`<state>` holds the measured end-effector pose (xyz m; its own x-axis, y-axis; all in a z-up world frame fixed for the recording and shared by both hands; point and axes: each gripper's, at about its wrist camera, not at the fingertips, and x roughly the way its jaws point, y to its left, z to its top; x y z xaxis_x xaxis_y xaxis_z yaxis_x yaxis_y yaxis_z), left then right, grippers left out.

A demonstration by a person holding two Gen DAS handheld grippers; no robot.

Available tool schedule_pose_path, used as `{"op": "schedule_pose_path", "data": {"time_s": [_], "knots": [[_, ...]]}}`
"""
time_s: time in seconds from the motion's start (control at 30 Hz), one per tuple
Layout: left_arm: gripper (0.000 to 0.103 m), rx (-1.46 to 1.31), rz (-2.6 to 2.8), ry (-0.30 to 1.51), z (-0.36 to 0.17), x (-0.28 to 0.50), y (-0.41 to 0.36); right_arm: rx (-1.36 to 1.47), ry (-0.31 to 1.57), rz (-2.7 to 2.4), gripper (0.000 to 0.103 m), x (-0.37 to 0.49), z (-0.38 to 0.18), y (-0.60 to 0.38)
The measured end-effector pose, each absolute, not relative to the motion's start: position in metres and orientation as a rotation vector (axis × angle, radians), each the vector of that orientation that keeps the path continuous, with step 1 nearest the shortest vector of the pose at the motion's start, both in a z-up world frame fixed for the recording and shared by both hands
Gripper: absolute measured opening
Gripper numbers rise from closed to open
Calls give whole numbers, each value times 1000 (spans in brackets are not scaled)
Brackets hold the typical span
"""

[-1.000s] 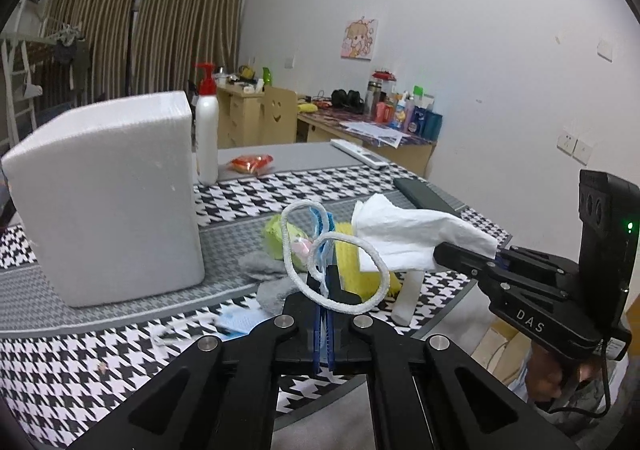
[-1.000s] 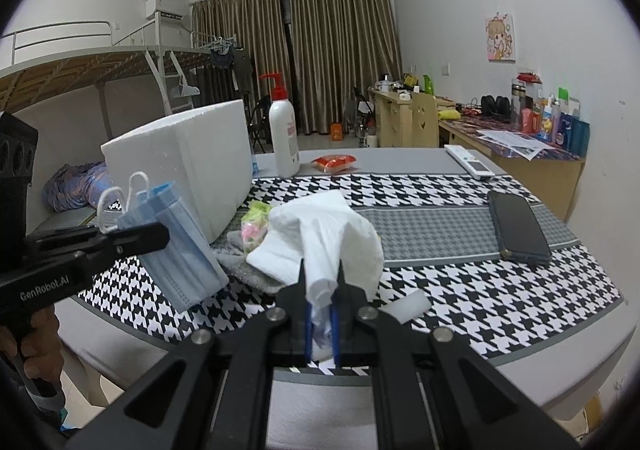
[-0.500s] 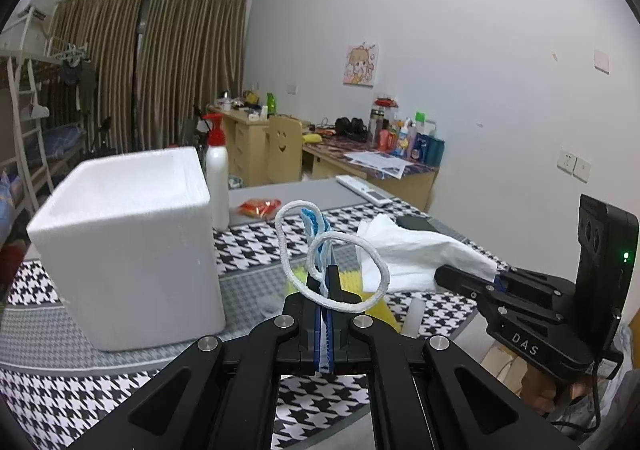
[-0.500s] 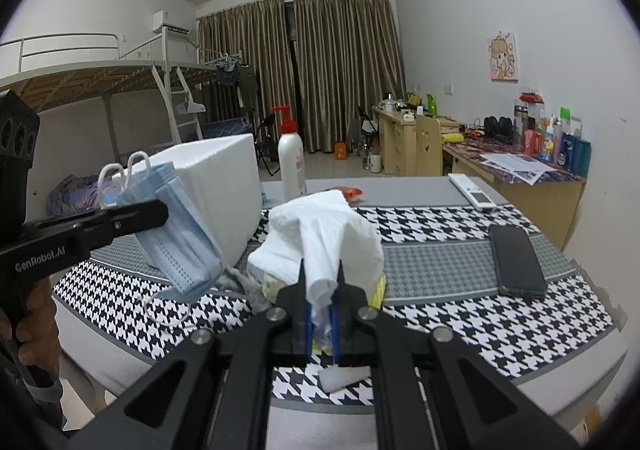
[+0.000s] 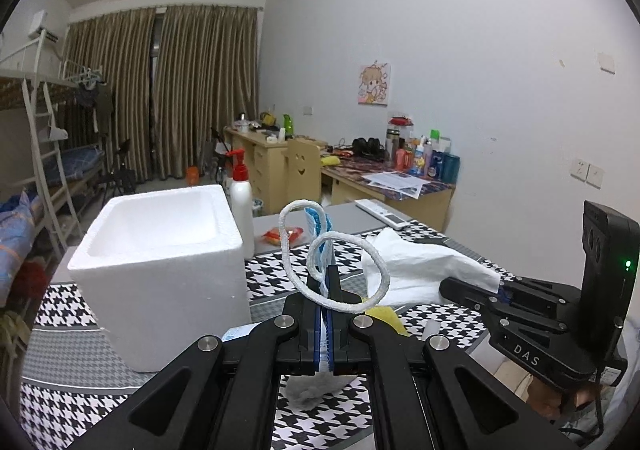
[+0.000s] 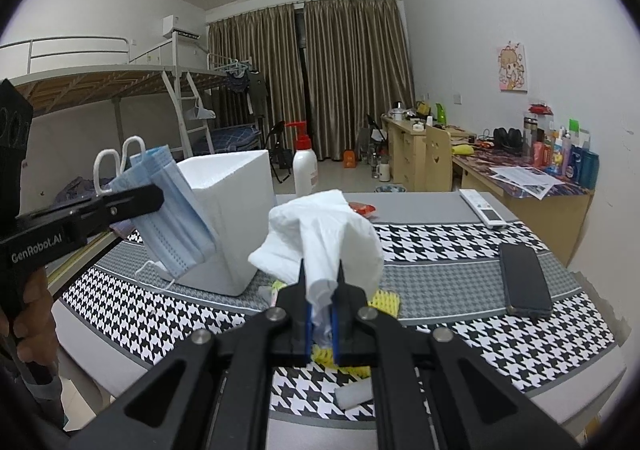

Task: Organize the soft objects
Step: 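Lift and carry the mask and tissue with both tools toward the white foam box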

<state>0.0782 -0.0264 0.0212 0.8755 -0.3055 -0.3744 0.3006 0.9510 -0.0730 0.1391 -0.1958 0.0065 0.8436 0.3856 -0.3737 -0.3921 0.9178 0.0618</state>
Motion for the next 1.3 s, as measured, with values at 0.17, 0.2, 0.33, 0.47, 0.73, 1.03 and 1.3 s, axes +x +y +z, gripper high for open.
{"op": "schedule_pose_path", "data": {"time_s": [0.17, 0.2, 0.33, 0.47, 0.73, 1.03, 1.3], "knots": [[1, 0, -289, 398, 23, 83, -23, -11, 378, 407, 9, 144, 11, -195], [1, 3, -285, 398, 23, 84, -23, -9, 376, 406, 9, 146, 12, -194], [1, 21, -287, 386, 28, 89, -24, -6, 372, 402, 9, 151, 15, -193], [1, 31, -284, 373, 31, 93, -25, 0, 365, 398, 9, 156, 18, -194], [1, 48, -261, 346, 41, 97, -25, -1, 352, 389, 9, 165, 26, -193], [1, 88, -218, 314, 58, 104, -25, -8, 328, 389, 9, 174, 39, -190], [1, 77, -206, 290, 66, 112, -18, -15, 315, 408, 9, 183, 45, -181]]}}
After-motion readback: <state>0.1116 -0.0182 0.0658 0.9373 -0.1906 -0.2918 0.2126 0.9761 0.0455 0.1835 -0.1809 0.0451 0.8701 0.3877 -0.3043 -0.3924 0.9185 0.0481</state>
